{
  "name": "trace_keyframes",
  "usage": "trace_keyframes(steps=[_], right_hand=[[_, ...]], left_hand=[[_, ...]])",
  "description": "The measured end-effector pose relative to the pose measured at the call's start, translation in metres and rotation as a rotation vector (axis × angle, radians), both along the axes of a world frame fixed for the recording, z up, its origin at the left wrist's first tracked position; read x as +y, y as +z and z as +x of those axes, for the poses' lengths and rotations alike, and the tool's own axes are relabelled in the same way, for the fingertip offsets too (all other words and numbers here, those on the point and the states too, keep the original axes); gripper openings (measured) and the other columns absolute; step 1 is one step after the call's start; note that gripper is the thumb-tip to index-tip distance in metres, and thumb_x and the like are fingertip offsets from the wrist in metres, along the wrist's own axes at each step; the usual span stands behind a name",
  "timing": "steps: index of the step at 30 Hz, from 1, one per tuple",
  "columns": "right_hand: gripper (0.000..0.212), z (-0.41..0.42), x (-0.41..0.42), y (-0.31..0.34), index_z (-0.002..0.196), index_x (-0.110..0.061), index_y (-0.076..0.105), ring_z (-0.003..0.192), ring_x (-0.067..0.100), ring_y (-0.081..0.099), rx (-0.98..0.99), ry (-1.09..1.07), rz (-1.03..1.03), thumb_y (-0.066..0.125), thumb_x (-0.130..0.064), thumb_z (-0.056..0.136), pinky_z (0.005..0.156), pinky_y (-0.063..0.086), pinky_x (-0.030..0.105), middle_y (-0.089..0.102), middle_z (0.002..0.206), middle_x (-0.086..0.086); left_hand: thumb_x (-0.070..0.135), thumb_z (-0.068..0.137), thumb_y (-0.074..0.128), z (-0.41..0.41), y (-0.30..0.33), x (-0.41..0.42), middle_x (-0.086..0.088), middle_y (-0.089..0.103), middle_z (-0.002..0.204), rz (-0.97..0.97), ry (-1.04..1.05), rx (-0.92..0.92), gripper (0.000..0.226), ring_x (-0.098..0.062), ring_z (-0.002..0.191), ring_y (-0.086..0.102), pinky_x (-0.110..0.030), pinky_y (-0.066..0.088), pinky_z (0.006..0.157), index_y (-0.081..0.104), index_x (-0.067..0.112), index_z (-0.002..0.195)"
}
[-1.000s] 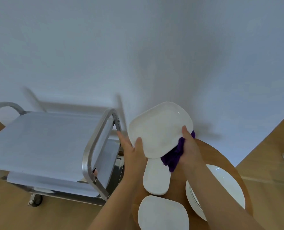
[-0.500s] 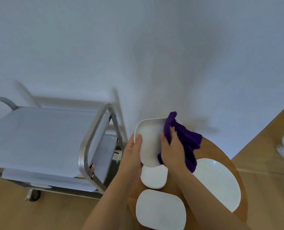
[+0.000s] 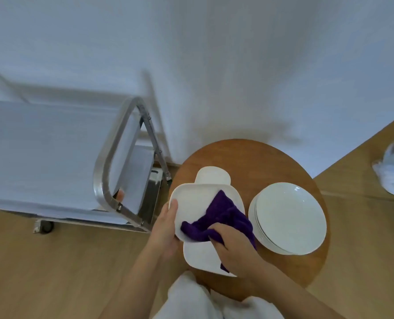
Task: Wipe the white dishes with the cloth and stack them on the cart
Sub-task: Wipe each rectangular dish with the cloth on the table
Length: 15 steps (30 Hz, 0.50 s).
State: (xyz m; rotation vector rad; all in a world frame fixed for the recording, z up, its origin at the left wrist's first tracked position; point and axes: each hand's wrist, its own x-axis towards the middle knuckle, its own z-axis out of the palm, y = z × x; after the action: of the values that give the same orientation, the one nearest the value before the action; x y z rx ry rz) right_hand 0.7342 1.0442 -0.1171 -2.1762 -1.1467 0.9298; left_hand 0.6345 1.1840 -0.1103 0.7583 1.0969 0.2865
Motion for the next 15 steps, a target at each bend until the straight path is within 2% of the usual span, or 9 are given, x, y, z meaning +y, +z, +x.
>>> trace_keyframes(steps=[3, 5, 8, 11, 15], right_hand=[[0.020, 0.005, -0.016, -0.010, 0.100, -0.039, 0.048, 0.082, 0.000, 0.054, 0.140, -0.205, -0.061, 0.040, -0.022, 0.099, 0.062, 0.041, 0.005, 0.053, 0.090, -0.023], [0.021, 0.008, -0.026, -0.013, 0.093, -0.039, 0.045, 0.082, 0.002, 0.055, 0.225, -0.427, -0.040, 0.038, -0.021, 0.100, 0.058, 0.042, 0.006, 0.054, 0.089, -0.022], [0.019, 0.012, -0.038, -0.016, 0.087, -0.035, 0.048, 0.080, 0.008, 0.058, 0.250, -0.690, 0.023, 0.041, -0.021, 0.099, 0.054, 0.042, 0.009, 0.057, 0.085, -0.017], [0.019, 0.015, -0.046, -0.019, 0.085, -0.032, 0.053, 0.078, 0.012, 0.060, 0.308, -0.846, 0.090, 0.045, -0.020, 0.098, 0.058, 0.047, 0.016, 0.062, 0.083, -0.012], [0.016, 0.021, -0.047, -0.019, 0.088, -0.029, 0.056, 0.075, 0.011, 0.061, 0.438, -0.943, 0.107, 0.049, -0.018, 0.096, 0.046, 0.045, 0.010, 0.063, 0.081, -0.014]], left_hand=[[0.043, 0.097, 0.043, -0.016, -0.025, -0.020, -0.016, 0.061, 0.124, -0.035, -0.097, 0.033, 0.045, -0.038, 0.110, 0.061, -0.061, 0.050, 0.091, 0.044, 0.022, 0.137], [0.046, 0.096, 0.043, -0.021, -0.039, -0.028, -0.015, 0.060, 0.124, -0.046, -0.157, 0.117, 0.045, -0.036, 0.110, 0.061, -0.061, 0.050, 0.090, 0.044, 0.024, 0.136], [0.045, 0.099, 0.040, -0.024, -0.062, -0.034, -0.014, 0.055, 0.131, -0.073, -0.160, 0.192, 0.047, -0.037, 0.117, 0.055, -0.062, 0.046, 0.095, 0.041, 0.022, 0.140], [0.045, 0.098, 0.046, -0.021, -0.080, -0.036, -0.012, 0.057, 0.129, -0.116, -0.120, 0.247, 0.044, -0.036, 0.116, 0.057, -0.061, 0.047, 0.095, 0.045, 0.024, 0.137], [0.044, 0.096, 0.051, -0.014, -0.101, -0.034, -0.007, 0.066, 0.113, -0.122, -0.140, 0.350, 0.028, -0.031, 0.103, 0.064, -0.057, 0.053, 0.088, 0.058, 0.026, 0.115]])
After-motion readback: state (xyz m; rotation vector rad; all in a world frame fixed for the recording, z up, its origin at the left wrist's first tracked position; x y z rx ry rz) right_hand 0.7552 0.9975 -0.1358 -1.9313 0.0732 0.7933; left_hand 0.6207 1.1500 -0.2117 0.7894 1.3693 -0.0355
